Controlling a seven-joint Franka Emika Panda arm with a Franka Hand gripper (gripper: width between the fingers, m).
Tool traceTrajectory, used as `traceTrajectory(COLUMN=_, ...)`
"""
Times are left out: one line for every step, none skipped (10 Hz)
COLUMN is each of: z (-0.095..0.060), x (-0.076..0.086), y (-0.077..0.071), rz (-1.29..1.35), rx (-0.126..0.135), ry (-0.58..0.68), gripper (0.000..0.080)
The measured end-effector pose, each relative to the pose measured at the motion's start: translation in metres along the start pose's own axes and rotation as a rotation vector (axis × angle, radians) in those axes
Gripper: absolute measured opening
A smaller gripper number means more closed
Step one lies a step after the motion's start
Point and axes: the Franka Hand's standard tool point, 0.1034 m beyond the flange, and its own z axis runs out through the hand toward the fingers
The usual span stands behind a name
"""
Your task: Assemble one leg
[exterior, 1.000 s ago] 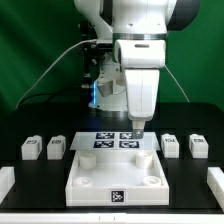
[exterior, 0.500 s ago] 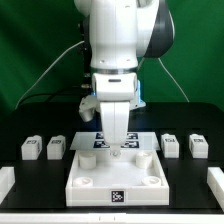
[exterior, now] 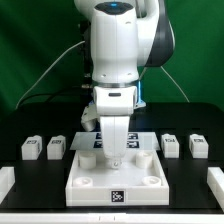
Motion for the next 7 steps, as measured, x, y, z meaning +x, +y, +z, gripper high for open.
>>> traceTrajectory(z=0.0000, x=-0.0001, y=0.0000, rz=0.000, rx=0.000, ry=0.000, gripper=0.0547)
traceTrajectory(z=0.0000, x=-0.0002, y=0.0000, rz=0.000, rx=0.000, ry=0.000, gripper=0.0296)
traceTrajectory(z=0.0000, x=-0.0003, y=0.0000, rz=0.001, rx=0.000, ry=0.000, gripper=0.0296)
traceTrajectory(z=0.0000, x=-0.0003, y=0.0000, rz=0.001, rx=0.000, ry=0.000, gripper=0.0103)
traceTrajectory(z=-0.0007, x=-0.0003, y=0.0011, rz=0.001, rx=-0.004, ry=0.000, gripper=0.0058)
traceTrajectory(z=-0.0009, x=-0.0005, y=0.0015, rz=0.001, rx=-0.006, ry=0.000, gripper=0.0058)
traceTrajectory(z=-0.0010, x=-0.0005, y=0.0016, rz=0.001, rx=-0.007, ry=0.000, gripper=0.0058)
